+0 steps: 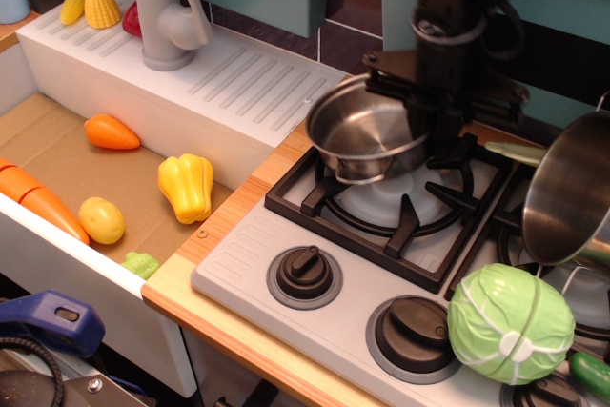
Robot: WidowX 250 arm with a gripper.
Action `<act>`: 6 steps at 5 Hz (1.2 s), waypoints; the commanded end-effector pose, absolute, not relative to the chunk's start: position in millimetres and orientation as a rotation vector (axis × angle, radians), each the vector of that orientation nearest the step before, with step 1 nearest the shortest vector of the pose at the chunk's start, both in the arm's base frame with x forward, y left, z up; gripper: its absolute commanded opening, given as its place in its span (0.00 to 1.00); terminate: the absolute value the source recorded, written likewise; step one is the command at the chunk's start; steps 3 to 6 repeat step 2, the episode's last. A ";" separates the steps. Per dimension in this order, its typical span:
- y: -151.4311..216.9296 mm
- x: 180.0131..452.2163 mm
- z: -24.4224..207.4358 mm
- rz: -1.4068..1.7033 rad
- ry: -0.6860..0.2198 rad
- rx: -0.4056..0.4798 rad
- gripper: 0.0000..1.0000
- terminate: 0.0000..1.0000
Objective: Put pot or pan on stove
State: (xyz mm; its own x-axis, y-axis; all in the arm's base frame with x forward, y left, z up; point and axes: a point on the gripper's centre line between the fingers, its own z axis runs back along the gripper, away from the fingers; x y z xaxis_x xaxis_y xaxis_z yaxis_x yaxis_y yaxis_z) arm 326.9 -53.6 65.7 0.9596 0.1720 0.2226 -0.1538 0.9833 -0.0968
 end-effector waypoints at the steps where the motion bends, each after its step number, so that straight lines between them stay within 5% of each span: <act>1: -53.3 335.1 75.7 0.178 -0.257 -0.127 1.00 0.00; 2: -53.3 335.1 75.7 0.178 -0.257 -0.127 1.00 1.00; 6: -53.3 335.1 75.7 0.178 -0.257 -0.127 1.00 1.00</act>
